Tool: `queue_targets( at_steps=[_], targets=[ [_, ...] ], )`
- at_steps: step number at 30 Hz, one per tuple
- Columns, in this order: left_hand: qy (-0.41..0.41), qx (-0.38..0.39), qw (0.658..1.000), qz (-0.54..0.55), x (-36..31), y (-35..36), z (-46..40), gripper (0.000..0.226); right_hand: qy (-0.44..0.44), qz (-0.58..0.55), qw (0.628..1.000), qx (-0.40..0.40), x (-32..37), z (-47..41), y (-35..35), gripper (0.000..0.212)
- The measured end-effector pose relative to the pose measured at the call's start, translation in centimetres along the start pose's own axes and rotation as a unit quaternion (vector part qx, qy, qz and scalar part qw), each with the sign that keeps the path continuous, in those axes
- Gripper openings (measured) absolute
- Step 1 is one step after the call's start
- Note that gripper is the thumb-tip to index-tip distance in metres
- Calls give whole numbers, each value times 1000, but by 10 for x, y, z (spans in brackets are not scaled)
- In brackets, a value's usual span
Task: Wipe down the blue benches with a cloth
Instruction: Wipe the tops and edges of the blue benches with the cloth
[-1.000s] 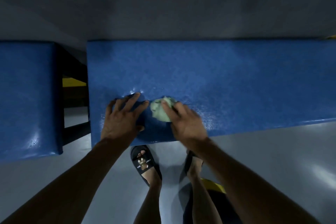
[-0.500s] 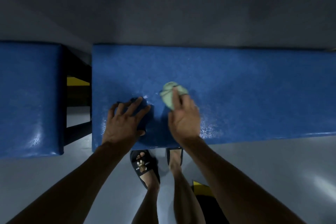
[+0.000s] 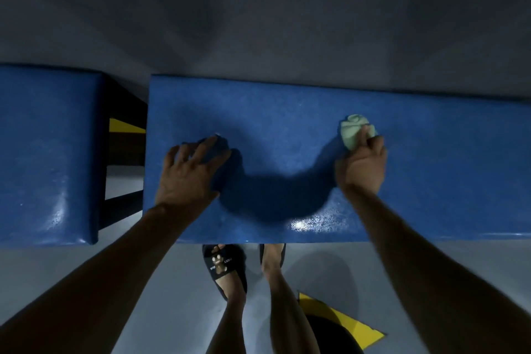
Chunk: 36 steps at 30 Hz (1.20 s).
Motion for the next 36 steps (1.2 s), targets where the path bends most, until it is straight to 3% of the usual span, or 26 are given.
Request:
queue_targets(
  at_steps=[2,5,8,10,11,15,19,21,24,27,29,32,36],
  targets=[
    [-10,-5,1000,0,-3,2,-2,91,-36,-15,999,-5,42,20,10,73],
    [-20,-2,1000,0,-5,6,-3,92,-187,14,982,-14,93,50,18,68],
    [-23,-10,1000,9,-4,6,-5,95,-414,56,908,-33,100,50,12,66],
    [-32,-10,999,12,-6,5,-6,95,-467,103,878,0,75,18,5,83],
    [-37,-10,999,12,-7,4,-7,94,-440,128,888,19,57,-2,2,91],
    [-42,-14,999,19,-10,3,-8,91,-203,68,977,-18,-20,-59,-21,68],
    [-46,-6,999,21,-6,3,-9,93,-21,17,999,-46,10,-48,-11,71],
    [-42,-12,999,21,-5,5,-9,94,-47,4,998,-44,57,-30,-3,77],
    [-41,-17,999,24,-5,8,-8,95,-208,7,977,-40,126,-3,7,72],
    [-50,-11,998,23,-6,8,-8,96,-408,47,912,-21,154,10,7,69],
    [-52,-5,998,20,-6,7,-8,95,-460,69,885,-15,136,-5,1,67],
    [-53,-3,998,22,-5,7,-7,95,-398,80,913,-32,74,-43,-10,66],
    [-55,-7,998,31,-3,7,-6,95,-176,-13,983,-61,-4,-74,-24,63]
  ],
)
Point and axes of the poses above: each hand's wrist, its own z-axis away from the middle knuckle, its own y-axis out of the palm, x = y × z, the point moved 2 cm from there along -z, towards the middle knuckle, and after that the axes turned 9 degrees about z, right-handed, at the moved point
